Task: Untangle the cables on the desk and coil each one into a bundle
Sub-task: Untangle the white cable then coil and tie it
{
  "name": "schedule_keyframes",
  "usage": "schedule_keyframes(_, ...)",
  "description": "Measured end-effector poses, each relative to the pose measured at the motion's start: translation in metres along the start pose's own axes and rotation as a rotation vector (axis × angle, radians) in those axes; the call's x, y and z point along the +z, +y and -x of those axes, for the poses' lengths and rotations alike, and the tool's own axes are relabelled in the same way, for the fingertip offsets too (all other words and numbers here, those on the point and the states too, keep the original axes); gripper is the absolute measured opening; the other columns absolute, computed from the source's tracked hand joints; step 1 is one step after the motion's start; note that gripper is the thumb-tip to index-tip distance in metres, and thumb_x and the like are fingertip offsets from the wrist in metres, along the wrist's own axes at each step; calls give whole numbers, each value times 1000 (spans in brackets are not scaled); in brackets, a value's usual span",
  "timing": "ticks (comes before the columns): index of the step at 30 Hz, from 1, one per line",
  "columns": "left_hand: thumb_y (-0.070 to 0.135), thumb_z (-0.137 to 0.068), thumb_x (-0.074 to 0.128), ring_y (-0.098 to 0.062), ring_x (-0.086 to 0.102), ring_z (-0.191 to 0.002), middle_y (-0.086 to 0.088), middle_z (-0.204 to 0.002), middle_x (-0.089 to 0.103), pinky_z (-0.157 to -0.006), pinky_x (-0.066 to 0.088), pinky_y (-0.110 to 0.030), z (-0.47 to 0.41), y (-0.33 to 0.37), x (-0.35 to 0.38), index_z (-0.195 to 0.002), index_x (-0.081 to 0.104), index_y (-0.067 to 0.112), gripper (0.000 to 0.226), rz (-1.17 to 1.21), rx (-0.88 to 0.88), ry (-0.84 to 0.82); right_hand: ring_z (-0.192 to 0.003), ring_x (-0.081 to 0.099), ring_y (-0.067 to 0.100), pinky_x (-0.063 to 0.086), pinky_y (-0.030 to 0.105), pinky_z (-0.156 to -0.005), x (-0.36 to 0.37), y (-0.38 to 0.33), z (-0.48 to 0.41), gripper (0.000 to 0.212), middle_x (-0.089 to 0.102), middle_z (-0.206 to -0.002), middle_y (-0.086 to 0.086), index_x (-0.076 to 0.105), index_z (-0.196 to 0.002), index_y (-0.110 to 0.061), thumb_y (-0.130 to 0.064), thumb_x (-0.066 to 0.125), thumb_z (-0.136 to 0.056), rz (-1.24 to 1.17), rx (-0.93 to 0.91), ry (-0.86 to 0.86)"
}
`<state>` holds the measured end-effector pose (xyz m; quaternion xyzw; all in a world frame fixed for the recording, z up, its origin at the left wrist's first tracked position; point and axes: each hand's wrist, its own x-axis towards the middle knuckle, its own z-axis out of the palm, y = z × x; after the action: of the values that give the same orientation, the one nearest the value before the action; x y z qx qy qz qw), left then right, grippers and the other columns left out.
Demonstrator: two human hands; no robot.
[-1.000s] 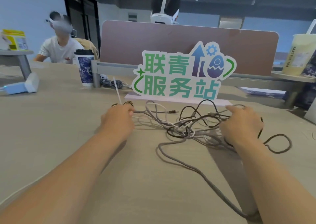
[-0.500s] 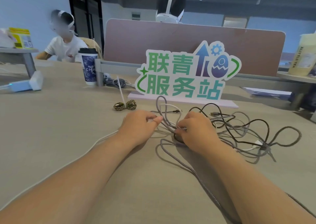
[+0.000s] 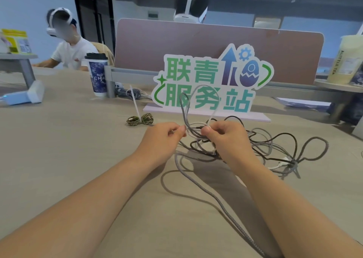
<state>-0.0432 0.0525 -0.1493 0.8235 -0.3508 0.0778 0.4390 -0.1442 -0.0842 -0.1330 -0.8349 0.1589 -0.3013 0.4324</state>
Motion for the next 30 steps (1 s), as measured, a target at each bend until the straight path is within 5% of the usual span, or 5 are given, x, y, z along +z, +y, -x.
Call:
schedule_keyframes(8,41,-89,57,-12,53,-75,2,-81,58,-62,39,-23,2,6,3,-91,66,18,25,-48,68,7,-52,47,7,38,20,-54,0,-6,7,22,57,-57,-5,67,-70,-18,-35,67,-84,-13,48,-101)
schedule_keyframes(15,26,-92,54,-9,47,-59,5,-69,57,-51,33,-22,-1,9,2,-90,66,17,15,36,-54,90,-96,61,14,40,30,-87,3,-2,0,29,71,-87,-4,74,-75,-16,-27,54,-93,-390,199,-191)
schedule_keyframes(26,27,-90,56,-18,51,-60,4,-59,55,-58,41,-32,-2,15,-2,-74,67,11,25,183,-187,168,-50,42,11,31,21,-54,-13,-5,-14,23,45,-52,-3,47,-70,-12,-21,51,-91,-1406,638,158)
schedule_keyframes(28,30,-89,56,-24,60,-69,-1,-66,61,-68,54,-44,-4,14,0,-74,66,12,26,233,-230,159,-40,39,8,25,17,-50,-24,-3,-16,24,43,-47,-5,46,-68,-15,-25,54,-88,-1363,659,43)
schedule_keyframes(30,29,-92,54,-26,66,-72,-5,-72,64,-67,57,-47,-4,13,-1,-77,64,15,23,226,-246,138,-34,34,6,21,14,-47,-35,0,-14,33,45,-47,-7,45,-63,-17,-39,58,-83,-1047,656,-340)
